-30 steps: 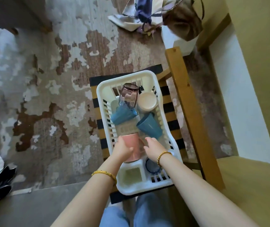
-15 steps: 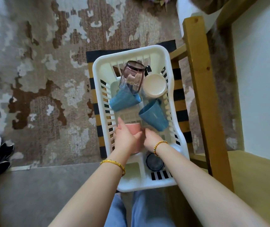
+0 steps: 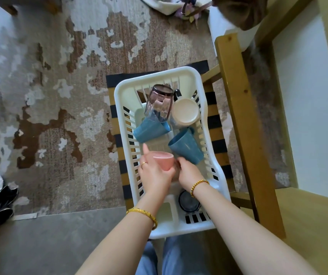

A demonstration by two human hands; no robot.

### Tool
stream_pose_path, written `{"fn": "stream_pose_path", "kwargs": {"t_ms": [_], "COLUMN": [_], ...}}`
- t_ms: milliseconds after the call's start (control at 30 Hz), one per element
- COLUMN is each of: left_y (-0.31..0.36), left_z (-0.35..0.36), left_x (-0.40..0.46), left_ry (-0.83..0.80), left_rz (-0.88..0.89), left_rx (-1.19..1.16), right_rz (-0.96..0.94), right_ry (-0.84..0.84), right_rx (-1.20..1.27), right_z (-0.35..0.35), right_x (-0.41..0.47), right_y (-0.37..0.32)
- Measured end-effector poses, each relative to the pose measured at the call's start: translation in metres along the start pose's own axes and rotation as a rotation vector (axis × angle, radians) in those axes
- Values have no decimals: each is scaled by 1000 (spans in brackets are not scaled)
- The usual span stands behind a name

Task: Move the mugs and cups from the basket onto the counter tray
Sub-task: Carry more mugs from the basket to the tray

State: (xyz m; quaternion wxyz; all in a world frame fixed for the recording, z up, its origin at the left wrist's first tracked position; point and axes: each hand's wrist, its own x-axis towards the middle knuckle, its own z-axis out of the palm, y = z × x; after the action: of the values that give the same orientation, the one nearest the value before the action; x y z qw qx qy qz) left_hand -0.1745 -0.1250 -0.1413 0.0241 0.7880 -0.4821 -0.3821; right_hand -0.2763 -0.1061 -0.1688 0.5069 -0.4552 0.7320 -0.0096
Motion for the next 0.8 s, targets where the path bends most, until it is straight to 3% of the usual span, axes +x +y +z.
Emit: {"fn": "stream_pose_path", "kwargs": {"t_ms": [200,367,567,800], "left_y": [13,46,83,116], "left_z": [-52,-110,-152,-151], "left_x": [-19,-42,-100,-191], "left_ry": [-24,-162,-270,-377], "left_rz": [137,269,553,910], "left_rx": [-171,-309,-245,-286], "right_rz": [-45,-60,-90,-132], "right_ry": [123,306,566,1148], "right_rx": [90,346,798,811], "right_z": [-33,-66,-77,-101], "right_x": [-30,-89,-177,-274], "right_y": [-34,-64,-79,-64]}}
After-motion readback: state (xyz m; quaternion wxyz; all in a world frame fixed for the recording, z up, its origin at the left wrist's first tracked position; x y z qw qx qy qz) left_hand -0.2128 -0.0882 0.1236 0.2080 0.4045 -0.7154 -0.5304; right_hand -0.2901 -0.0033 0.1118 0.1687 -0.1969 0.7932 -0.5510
